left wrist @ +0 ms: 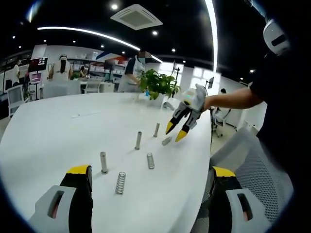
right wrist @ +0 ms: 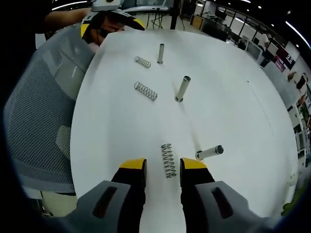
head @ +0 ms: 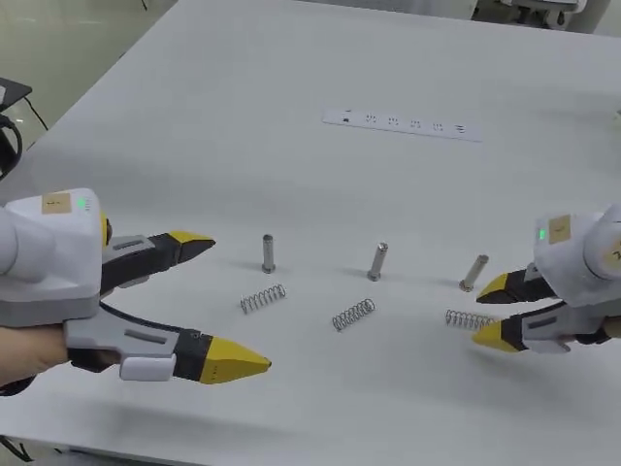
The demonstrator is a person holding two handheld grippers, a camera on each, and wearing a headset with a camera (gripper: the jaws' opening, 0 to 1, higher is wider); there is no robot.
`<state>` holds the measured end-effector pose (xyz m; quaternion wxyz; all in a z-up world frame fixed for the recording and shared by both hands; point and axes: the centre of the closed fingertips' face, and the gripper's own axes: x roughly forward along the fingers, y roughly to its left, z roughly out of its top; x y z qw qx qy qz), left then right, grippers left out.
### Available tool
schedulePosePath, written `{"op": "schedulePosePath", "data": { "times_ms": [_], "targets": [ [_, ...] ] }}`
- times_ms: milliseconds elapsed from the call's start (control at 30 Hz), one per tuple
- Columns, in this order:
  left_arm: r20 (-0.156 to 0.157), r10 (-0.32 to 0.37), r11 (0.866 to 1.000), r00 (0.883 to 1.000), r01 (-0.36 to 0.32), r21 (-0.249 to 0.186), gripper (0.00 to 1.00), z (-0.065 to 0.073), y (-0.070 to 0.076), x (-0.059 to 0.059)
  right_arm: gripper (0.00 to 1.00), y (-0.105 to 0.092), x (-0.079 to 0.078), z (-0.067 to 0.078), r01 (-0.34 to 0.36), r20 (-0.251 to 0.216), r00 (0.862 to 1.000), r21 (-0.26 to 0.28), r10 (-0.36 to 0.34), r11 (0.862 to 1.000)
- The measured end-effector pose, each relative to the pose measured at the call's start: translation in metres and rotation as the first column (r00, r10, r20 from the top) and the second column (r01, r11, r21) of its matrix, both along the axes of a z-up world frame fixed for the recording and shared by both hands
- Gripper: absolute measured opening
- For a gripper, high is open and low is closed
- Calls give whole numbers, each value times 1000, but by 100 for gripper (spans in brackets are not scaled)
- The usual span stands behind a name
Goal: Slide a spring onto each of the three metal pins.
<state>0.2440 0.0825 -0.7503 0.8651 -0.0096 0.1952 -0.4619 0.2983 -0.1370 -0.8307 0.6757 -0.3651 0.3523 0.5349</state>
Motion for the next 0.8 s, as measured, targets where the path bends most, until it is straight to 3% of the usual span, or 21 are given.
{"op": "schedulePosePath", "data": {
  "times_ms": [433, 800],
  "targets": [
    [-1, -2, 1000, 1000, 2, 3, 98, 1, 1, 1, 17, -6, 8, -13, -40, -50, 998, -76, 36, 996],
    [-3, 0, 1000, 1000, 0, 3, 98, 1, 3, 0, 14, -8, 11, -21, -47, -79, 996, -101, 39, 994]
  ]
}}
